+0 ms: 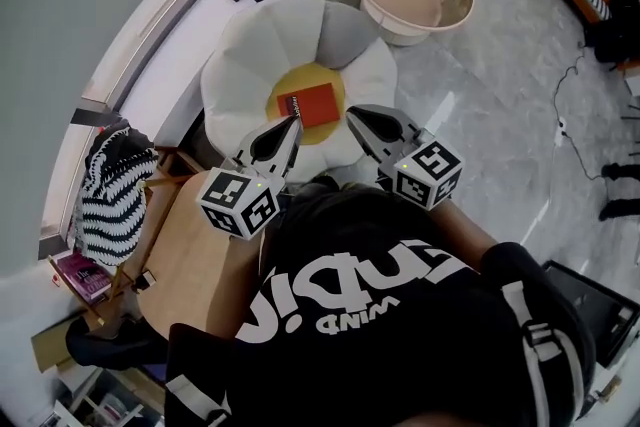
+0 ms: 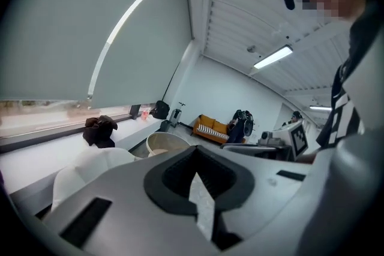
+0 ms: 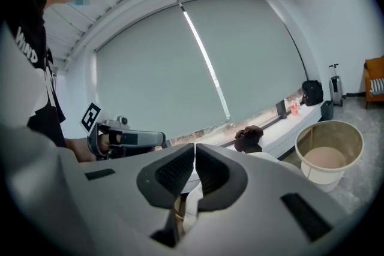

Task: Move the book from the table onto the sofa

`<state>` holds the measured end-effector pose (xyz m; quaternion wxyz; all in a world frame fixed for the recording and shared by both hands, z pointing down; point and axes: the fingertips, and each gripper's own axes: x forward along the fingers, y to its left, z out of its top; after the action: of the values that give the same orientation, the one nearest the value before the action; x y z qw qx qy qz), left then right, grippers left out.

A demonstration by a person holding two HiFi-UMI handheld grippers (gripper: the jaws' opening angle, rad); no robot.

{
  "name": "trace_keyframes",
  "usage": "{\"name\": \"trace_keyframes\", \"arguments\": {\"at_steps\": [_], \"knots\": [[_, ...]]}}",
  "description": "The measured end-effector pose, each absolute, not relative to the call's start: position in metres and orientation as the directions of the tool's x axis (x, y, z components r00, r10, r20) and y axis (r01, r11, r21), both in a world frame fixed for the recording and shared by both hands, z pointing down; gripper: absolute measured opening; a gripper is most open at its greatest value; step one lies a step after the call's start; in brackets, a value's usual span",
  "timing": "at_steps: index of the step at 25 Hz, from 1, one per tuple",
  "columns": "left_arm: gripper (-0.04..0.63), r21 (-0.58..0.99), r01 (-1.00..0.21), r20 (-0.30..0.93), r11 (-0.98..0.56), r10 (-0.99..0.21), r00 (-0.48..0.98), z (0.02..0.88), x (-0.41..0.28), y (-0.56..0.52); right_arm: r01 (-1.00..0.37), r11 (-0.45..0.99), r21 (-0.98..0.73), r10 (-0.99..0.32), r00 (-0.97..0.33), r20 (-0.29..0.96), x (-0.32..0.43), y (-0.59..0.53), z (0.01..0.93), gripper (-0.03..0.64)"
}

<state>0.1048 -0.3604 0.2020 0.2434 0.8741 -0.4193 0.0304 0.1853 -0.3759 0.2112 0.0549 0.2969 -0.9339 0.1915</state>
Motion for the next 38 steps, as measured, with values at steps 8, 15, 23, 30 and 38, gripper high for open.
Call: {"name": "trace_keyframes", "arguments": {"at_steps": [8,15,23,30,38], "knots": [[0.009,0.322,-0.732,0.147,-0.6,-0.732,0.665,0.173,0.108,-0.363,-0.535,0.813,-0.229,-0.53,-0.844,0.089,0.184,-0.375,0.174,0.006],[0.009,0.227,-0.735,0.08,-0.639,-0.74,0.668,0.168,0.104,-0.359,-0.53,0.829,-0.177,-0.533,-0.845,0.036,0.191,-0.38,0.168,0.006],[0.009,0.191,-0.776,0.064,-0.602,-0.781,0.622,0.177,0.088,-0.358,-0.532,0.827,-0.18,-0.536,-0.843,0.029,0.193,-0.381,0.173,0.005],[0.009,0.193,-0.782,0.06,-0.593,-0.788,0.613,0.181,0.085,-0.36,-0.529,0.827,-0.189,-0.531,-0.846,0.046,0.189,-0.38,0.181,0.005],[0.009,0.235,-0.784,0.057,-0.574,-0.797,0.601,0.181,0.088,-0.364,-0.523,0.829,-0.199,-0.526,-0.849,0.04,0.188,-0.378,0.18,0.002]]}}
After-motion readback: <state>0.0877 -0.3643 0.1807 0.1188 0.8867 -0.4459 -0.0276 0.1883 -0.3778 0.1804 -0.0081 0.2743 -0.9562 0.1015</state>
